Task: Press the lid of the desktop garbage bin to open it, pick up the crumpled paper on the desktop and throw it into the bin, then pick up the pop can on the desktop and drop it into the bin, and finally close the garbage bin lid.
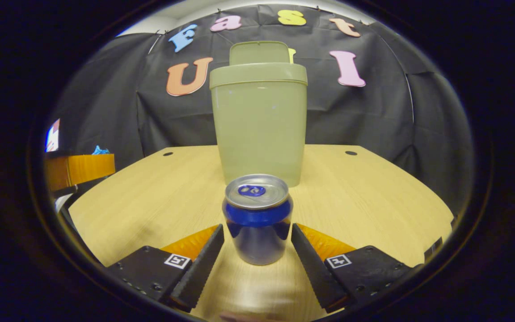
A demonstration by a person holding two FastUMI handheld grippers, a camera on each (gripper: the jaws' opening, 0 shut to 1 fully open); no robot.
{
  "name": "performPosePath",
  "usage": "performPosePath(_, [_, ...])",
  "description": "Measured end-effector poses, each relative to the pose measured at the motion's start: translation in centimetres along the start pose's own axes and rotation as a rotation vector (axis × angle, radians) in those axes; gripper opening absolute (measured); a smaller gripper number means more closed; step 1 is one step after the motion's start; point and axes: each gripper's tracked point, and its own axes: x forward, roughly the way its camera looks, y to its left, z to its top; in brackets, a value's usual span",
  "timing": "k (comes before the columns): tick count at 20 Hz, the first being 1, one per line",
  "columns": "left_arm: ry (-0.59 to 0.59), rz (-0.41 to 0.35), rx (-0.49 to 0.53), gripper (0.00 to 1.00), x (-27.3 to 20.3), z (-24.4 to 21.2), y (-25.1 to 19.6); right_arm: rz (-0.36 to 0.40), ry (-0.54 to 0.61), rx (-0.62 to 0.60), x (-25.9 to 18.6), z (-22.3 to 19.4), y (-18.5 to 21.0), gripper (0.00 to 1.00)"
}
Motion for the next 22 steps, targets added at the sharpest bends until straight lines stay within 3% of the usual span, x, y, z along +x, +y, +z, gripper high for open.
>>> performPosePath(9, [0.008,-0.006,0.009,0.33,-0.3,-0.1,-0.5,-0.017,-0.05,-0.054,-0.2,0.8,-0.2,0.94])
performPosePath(11, [0.011,-0.006,0.01,0.33,-0.2,-0.3,-0.4,-0.037,-0.063,-0.038,-0.4,1.2,-0.8,0.83])
performPosePath(14, [0.012,0.003,0.014,0.33,0.0,-0.4,-0.1,-0.031,-0.066,-0.023,-0.4,1.1,-0.8,0.81])
performPosePath(22, [-0.004,0.007,0.022,0.34,-0.7,0.1,-0.2,-0.003,-0.204,-0.029,-5.5,6.4,-1.1,0.8])
